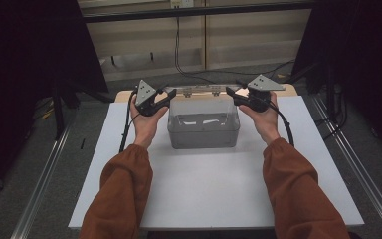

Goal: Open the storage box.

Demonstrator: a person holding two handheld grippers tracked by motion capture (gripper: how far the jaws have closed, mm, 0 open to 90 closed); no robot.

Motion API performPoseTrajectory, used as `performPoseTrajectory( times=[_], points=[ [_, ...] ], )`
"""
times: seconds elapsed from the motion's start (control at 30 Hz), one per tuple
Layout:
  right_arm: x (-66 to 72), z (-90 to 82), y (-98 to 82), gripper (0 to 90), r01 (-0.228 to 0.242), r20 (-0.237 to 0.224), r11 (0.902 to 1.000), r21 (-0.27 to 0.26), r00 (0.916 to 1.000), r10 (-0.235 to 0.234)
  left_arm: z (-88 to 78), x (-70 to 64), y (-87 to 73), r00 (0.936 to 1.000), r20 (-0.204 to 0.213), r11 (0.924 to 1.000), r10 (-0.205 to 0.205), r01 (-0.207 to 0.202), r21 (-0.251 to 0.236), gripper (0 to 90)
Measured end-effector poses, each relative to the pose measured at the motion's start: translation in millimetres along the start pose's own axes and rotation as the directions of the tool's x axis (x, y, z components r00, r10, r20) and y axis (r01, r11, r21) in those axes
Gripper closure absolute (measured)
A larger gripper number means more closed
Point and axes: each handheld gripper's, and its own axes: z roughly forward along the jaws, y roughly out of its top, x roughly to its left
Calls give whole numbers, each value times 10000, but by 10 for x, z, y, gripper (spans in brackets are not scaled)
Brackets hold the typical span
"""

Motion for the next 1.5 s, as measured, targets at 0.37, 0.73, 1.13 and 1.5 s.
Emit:
performPoseTrajectory(
  times=[0.37, 0.73, 1.13, 1.5],
  points=[
    [-41, 92, -64, 538, -146, -96, 9999, -5, 9998, 146, 59, 51, 23, 9999, -139, 10000, 52, -51, 52, 632],
    [-95, 154, -23, 591, -197, -114, 9998, 1, 9997, 197, 149, 116, -14, 9996, -292, 9996, 28, -20, 269, 620],
    [-157, 232, -28, 607, -250, 21, 9997, -47, 9997, 250, 232, 169, -1, 9994, -308, 9993, 168, -157, 349, 670],
    [-215, 287, -101, 593, -108, 189, 9996, 266, 9998, 103, 277, 213, -2, 9990, -380, 9990, 245, -231, 374, 701]
  ],
)
